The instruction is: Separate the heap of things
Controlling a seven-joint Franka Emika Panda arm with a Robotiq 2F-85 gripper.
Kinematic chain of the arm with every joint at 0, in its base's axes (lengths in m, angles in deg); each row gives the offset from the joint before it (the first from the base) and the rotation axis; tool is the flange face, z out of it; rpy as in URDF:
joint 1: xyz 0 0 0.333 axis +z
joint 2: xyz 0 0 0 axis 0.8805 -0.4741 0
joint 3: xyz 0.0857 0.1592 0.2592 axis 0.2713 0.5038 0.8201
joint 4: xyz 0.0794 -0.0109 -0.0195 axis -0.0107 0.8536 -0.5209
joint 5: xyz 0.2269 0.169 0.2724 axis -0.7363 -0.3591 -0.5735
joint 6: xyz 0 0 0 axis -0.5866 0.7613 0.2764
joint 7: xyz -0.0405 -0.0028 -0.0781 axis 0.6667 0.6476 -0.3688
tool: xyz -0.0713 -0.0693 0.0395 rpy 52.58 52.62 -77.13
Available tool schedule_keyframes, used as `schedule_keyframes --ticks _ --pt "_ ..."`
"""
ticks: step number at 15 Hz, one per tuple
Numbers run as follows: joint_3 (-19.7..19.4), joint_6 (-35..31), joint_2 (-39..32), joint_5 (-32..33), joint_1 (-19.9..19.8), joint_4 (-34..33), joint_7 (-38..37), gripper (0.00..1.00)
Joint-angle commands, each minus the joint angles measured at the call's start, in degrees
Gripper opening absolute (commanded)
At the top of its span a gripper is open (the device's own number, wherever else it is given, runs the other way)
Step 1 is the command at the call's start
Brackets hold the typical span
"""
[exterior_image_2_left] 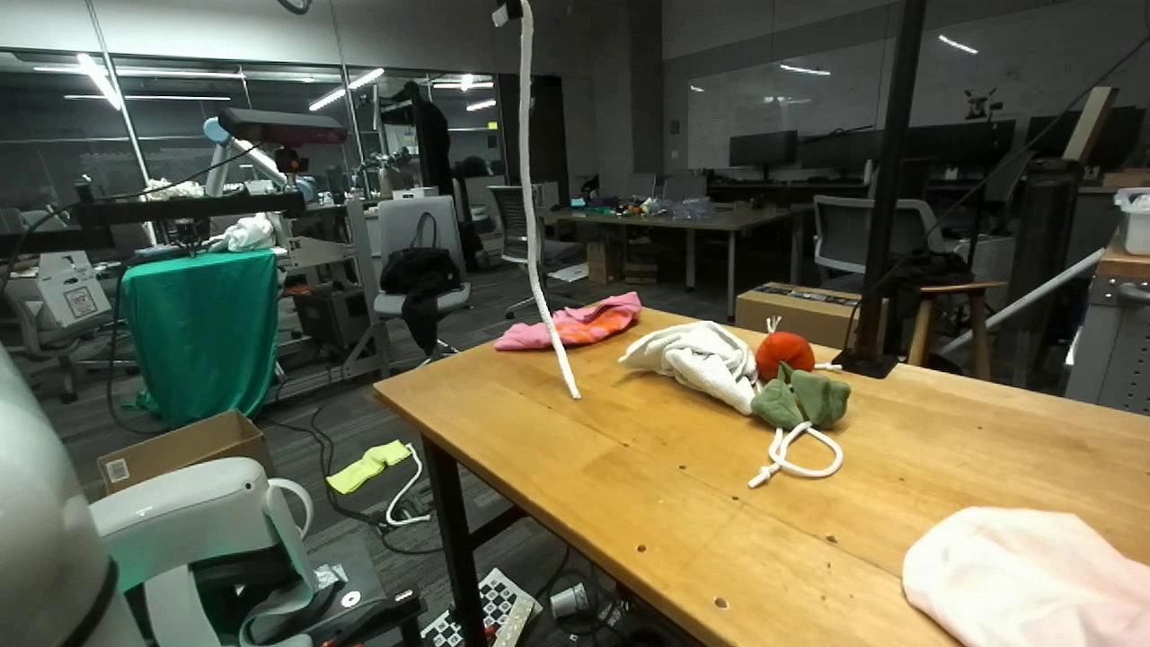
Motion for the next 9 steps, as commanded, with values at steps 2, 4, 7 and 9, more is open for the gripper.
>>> schedule_keyframes --ticks 2,4,7,9 --pt "-3.85 3.69 0.00 -2.88 -2.24 -0.06 4.11 0.07" --pt "-5.12 5.77 -0.36 -4.10 -2.70 0.31 5.50 0.07" --pt "-6.02 7.54 -0.31 -4.68 -2.76 2.31 7.51 0.07" --pt "-6.26 8.82 -0.33 -4.48 -2.60 3.18 9.07 0.07"
